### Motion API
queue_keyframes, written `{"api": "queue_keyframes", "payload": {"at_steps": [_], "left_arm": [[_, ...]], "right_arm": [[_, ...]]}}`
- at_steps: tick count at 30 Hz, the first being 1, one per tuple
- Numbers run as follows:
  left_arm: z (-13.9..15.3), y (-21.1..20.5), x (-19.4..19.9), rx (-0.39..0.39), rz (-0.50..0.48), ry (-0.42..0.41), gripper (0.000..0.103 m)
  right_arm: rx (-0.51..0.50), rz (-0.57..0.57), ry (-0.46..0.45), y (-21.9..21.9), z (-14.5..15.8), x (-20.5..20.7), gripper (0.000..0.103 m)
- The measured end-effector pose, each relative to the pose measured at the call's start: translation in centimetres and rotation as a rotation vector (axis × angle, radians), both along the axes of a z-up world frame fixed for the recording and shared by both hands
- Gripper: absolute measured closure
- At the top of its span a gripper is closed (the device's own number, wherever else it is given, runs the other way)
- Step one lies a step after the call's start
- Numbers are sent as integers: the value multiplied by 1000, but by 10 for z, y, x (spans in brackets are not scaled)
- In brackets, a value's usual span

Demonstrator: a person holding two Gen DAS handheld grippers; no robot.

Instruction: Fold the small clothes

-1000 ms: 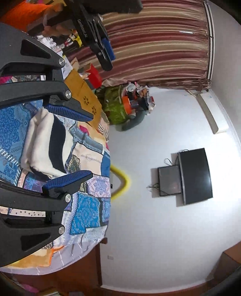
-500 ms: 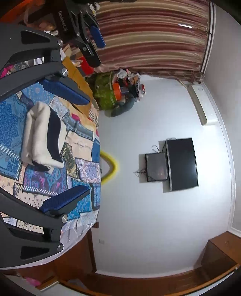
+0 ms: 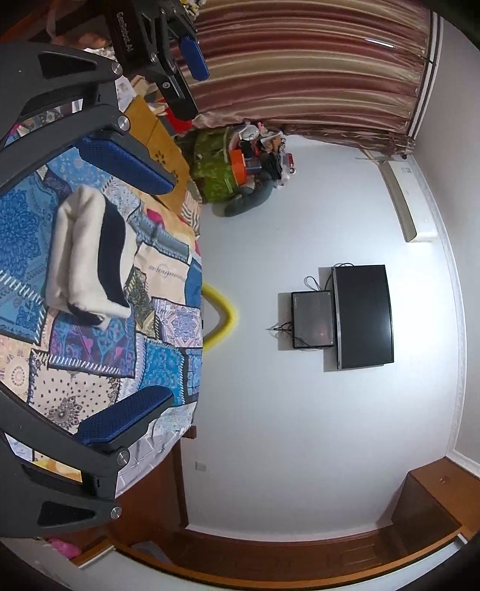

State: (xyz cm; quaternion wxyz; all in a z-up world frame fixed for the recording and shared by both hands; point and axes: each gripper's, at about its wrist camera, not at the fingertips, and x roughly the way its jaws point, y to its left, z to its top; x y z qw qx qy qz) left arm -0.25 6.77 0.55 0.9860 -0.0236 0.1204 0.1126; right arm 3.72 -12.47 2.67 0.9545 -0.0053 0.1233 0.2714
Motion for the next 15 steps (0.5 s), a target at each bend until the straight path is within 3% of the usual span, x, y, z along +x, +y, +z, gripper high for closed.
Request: {"api": "queue_keyframes", "payload": {"at_steps": [15], "left_arm": [[-6, -9, 2, 8, -15, 6, 3]], "right_arm": [[-1, -5, 24, -1, -2, -1, 0]]}}
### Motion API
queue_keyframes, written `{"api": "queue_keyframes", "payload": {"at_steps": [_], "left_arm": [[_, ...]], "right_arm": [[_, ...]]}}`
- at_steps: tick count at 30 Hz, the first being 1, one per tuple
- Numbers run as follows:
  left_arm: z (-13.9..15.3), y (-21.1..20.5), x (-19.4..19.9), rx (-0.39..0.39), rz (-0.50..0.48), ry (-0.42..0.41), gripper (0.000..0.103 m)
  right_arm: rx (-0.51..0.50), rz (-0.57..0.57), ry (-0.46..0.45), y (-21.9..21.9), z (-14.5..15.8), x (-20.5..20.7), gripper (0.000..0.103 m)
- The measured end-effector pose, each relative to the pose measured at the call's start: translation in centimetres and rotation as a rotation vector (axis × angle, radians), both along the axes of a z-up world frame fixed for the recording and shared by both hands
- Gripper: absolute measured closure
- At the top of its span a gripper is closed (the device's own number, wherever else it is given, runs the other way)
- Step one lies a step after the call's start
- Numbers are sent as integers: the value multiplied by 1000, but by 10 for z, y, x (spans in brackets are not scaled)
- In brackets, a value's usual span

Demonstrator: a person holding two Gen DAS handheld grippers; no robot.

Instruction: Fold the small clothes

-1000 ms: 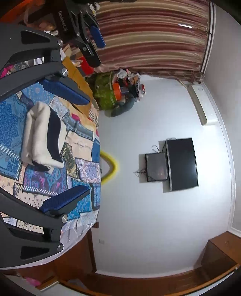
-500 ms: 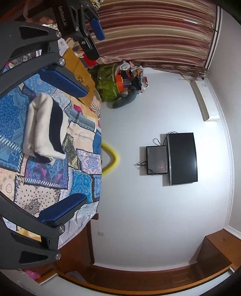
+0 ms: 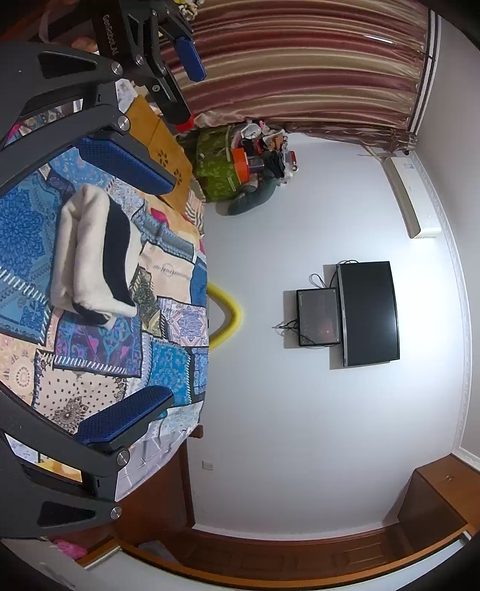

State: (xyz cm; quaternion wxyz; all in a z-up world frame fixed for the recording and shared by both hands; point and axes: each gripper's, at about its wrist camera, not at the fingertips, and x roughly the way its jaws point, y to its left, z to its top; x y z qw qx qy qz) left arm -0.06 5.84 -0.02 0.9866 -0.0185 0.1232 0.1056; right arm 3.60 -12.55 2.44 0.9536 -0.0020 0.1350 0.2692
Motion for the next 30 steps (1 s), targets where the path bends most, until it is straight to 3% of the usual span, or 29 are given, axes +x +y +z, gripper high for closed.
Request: {"api": "queue_keyframes", "payload": {"at_steps": [30], "left_arm": [[-3, -7, 3, 5, -23, 2, 1]], "right_arm": [[2, -14, 2, -5, 3, 0, 0]]}}
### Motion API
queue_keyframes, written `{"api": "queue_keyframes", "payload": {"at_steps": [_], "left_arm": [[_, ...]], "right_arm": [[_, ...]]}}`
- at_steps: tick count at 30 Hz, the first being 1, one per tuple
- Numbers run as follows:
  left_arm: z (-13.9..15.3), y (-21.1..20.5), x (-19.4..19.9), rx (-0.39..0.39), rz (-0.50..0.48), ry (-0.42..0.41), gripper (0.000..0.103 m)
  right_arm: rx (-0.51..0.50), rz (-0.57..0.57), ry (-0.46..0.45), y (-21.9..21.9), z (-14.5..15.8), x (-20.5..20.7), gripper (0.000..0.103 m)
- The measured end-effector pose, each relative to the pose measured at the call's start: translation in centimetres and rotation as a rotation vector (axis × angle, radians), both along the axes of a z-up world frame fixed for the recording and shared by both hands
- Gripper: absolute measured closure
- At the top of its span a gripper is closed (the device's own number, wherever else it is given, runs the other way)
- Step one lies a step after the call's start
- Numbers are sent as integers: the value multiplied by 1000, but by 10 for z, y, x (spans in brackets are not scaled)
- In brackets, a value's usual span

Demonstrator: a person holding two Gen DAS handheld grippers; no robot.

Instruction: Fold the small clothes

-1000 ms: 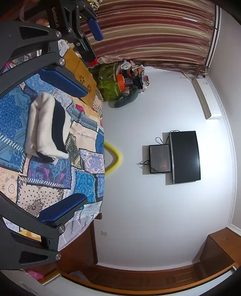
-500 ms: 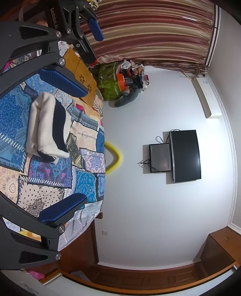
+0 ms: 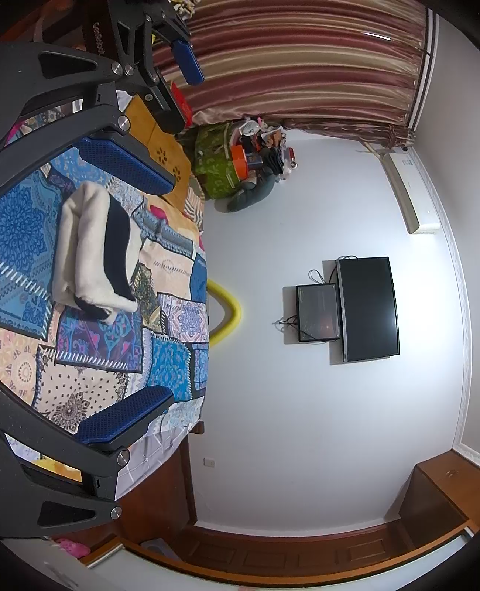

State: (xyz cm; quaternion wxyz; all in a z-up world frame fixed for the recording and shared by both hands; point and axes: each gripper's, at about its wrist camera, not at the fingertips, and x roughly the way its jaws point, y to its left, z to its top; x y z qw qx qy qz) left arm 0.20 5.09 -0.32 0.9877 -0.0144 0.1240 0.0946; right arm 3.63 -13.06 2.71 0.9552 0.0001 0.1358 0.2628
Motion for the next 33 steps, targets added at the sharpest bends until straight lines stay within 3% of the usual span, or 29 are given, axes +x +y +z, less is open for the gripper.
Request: {"api": "queue_keyframes", "payload": {"at_steps": [33], "left_arm": [[0, 4, 7, -17, -25, 27, 1]], "right_arm": [[-4, 1, 21, 0, -4, 1, 0]]}}
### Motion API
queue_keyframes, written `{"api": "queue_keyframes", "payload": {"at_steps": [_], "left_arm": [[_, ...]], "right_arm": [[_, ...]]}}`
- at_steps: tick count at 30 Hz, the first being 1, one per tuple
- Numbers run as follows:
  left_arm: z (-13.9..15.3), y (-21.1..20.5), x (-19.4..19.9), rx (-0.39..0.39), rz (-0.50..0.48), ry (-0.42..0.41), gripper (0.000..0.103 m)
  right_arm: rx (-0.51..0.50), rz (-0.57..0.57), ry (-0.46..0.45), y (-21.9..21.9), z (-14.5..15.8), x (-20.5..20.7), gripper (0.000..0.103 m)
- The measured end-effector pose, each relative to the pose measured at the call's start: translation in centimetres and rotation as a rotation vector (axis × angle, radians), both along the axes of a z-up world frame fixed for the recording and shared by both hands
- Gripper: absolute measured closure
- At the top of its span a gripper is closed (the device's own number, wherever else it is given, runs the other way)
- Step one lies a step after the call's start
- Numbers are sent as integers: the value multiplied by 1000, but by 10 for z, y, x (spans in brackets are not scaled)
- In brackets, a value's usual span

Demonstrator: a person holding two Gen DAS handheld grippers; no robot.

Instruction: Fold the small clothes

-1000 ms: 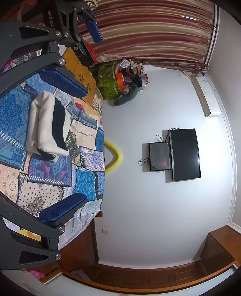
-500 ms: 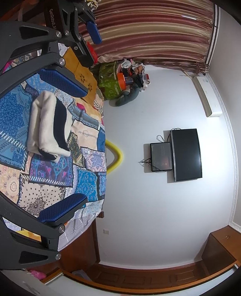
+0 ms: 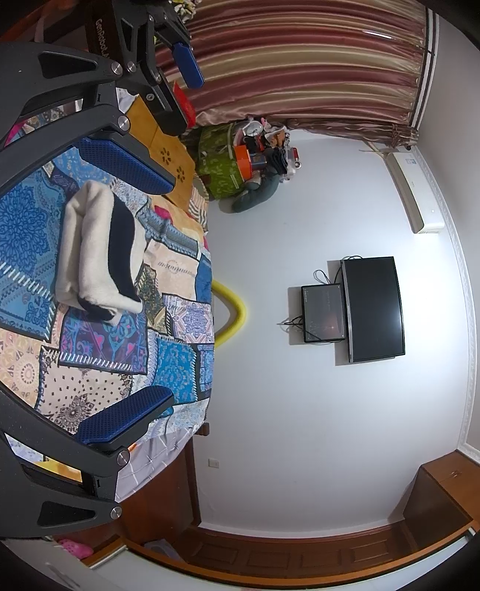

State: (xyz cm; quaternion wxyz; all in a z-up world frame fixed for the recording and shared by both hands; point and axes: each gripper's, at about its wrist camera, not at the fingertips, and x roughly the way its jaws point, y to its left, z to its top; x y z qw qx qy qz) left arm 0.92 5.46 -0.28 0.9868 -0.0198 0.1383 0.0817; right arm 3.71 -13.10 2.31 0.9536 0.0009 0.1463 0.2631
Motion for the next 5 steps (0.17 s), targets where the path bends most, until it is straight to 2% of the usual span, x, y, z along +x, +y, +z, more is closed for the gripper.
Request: {"api": "queue_keyframes", "payload": {"at_steps": [5], "left_arm": [[-1, 1, 1, -4, -1, 3, 1]], "right_arm": [[1, -1, 8, 3, -2, 2, 0]]}}
